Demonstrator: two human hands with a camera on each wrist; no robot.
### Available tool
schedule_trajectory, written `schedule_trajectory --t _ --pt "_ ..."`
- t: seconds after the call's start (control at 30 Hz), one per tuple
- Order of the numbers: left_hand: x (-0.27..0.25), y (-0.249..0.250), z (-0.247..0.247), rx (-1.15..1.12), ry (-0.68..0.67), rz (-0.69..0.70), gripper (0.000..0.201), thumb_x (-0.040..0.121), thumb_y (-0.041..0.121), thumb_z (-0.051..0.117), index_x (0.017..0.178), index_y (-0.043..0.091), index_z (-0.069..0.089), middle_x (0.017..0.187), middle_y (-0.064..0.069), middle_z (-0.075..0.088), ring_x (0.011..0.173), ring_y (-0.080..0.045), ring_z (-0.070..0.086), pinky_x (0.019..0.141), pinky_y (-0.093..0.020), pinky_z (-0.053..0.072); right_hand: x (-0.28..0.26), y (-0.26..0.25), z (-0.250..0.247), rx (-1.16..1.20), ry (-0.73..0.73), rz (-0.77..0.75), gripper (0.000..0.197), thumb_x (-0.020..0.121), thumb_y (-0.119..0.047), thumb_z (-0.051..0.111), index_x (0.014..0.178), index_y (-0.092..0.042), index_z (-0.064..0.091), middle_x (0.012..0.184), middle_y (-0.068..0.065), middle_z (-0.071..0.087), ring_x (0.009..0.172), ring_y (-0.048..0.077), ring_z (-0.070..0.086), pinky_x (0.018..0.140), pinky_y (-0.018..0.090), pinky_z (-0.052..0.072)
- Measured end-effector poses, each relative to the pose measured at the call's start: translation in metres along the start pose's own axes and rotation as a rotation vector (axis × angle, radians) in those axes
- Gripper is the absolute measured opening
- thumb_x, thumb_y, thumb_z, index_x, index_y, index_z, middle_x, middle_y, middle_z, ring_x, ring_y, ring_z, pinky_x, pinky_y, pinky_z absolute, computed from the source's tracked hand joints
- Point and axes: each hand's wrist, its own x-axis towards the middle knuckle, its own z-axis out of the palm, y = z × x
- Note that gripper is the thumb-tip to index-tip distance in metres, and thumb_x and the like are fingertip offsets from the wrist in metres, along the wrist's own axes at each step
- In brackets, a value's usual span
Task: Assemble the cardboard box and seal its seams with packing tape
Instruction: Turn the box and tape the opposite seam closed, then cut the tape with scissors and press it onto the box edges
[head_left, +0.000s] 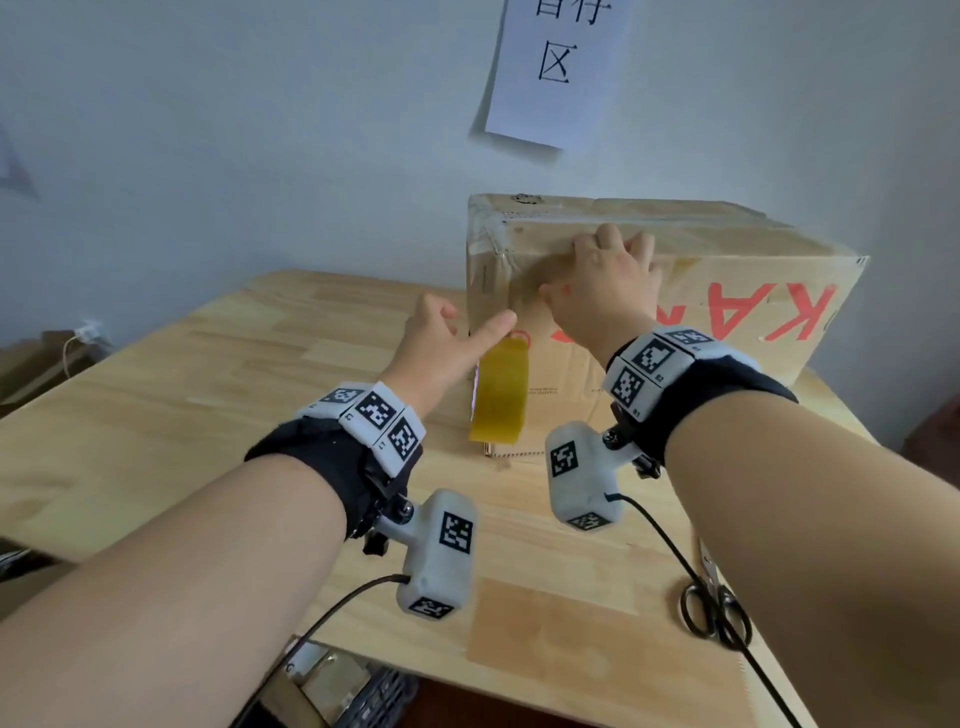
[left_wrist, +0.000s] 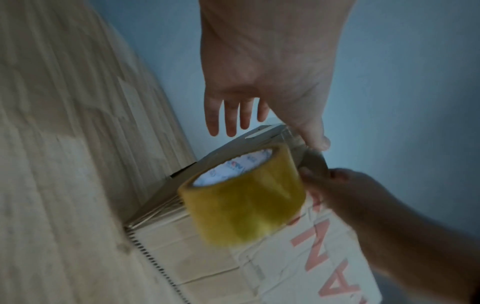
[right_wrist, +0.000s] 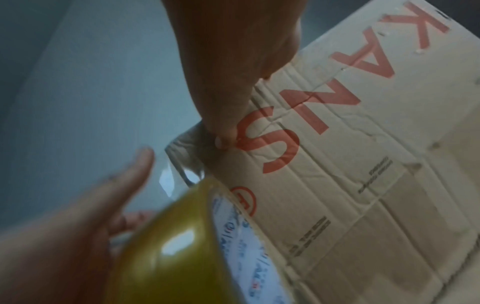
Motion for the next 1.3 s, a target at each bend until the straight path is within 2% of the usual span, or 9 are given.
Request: schedule_trajectory --t 0.13,0.23,0.47,0.6,0.83,0.97,1.03,1.1,1.3 --pt "-0.011 -0.005 0.007 -0.067 -0.043 -0.082 0.063 0.077 0.057 0.065 0.12 0.017 0.041 0.107 0.003 0.052 0.096 -0.014 0.053 0.069 -0.025 0.042 -0.007 0.005 0.006 0.261 -0.109 -0.038 0.063 0.088 -0.015 0.047 0.148 -0.016 0.025 0.155 0.009 0.019 0.142 0.033 0.01 0.112 0.046 0.024" --pt "-0.016 0.0 0.01 -0.106 0.008 -0.106 0.059 0.082 0.055 0.062 0.122 0.016 0.043 0.113 0.002 0.052 0.101 -0.016 0.052 0.077 -0.028 0.041 -0.023 0.014 0.004 0.382 -0.079 -0.076 0.066 0.09 -0.011 0.05 0.15 -0.019 0.022 0.16 0.008 0.007 0.145 0.031 0.007 0.115 0.041 0.017" --pt "-0.037 0.019 0.024 -0.083 0.236 -0.092 0.058 0.085 0.045 0.061 0.129 0.014 0.04 0.123 -0.003 0.044 0.111 -0.021 0.044 0.089 -0.03 0.037 -0.056 0.056 0.002 0.361 -0.138 0.033 0.053 0.09 -0.015 0.052 0.141 -0.015 0.038 0.144 0.011 0.039 0.129 0.031 0.039 0.103 0.039 0.036" --pt "-0.05 0.025 0.036 0.12 0.476 0.137 0.031 0.087 0.026 0.057 0.114 0.012 0.052 0.121 -0.007 0.048 0.114 -0.024 0.043 0.093 -0.028 0.032 -0.093 0.092 0.006 0.293 -0.349 0.184 0.041 0.093 -0.016 0.052 0.133 -0.008 0.048 0.12 0.013 0.057 0.089 0.026 0.056 0.069 0.029 0.042" --pt "-0.062 0.044 0.117 0.028 0.178 0.462 0.012 0.086 0.009 0.055 0.097 0.011 0.053 0.091 0.003 0.05 0.082 -0.01 0.048 0.08 -0.025 0.044 -0.147 0.149 0.042 0.054 -0.701 0.268 0.027 0.089 -0.027 0.063 0.089 0.0 0.065 0.08 0.008 0.064 0.066 0.022 0.057 0.063 0.028 0.049" --pt "-0.056 0.031 0.157 0.117 -0.001 0.42 0.012 0.089 0.012 0.052 0.101 0.013 0.052 0.092 0.005 0.049 0.075 -0.004 0.046 0.074 -0.019 0.042 -0.175 0.16 0.065 0.009 -0.899 0.276 0.025 0.086 -0.027 0.069 0.079 -0.02 0.046 0.089 0.013 0.069 0.09 0.028 0.068 0.079 0.036 0.056" --pt "-0.053 0.019 0.17 0.139 -0.064 0.394 0.012 0.089 0.012 0.052 0.101 0.013 0.054 0.093 0.005 0.052 0.077 -0.007 0.049 0.075 -0.021 0.044 -0.18 0.159 0.068 -0.024 -0.885 0.262 0.018 0.088 -0.021 0.068 0.087 -0.022 0.049 0.083 0.012 0.067 0.087 0.027 0.066 0.072 0.032 0.054" --pt "-0.051 0.008 0.179 0.159 -0.117 0.379 0.012 0.089 0.013 0.052 0.101 0.012 0.054 0.092 0.004 0.053 0.079 -0.01 0.05 0.078 -0.027 0.047 -0.177 0.157 0.073 -0.061 -0.836 0.246 0.035 0.088 -0.012 0.065 0.121 -0.014 0.052 0.068 0.009 0.057 0.075 0.026 0.059 0.061 0.031 0.048" --pt "-0.044 -0.004 0.184 0.176 -0.159 0.343 0.011 0.089 0.015 0.051 0.1 0.017 0.054 0.091 0.008 0.052 0.077 -0.008 0.049 0.078 -0.025 0.046 -0.172 0.147 0.086 -0.049 -0.762 0.287 0.022 0.089 -0.001 0.051 0.074 -0.012 0.041 0.061 0.005 0.044 0.052 0.015 0.043 0.05 0.026 0.039"
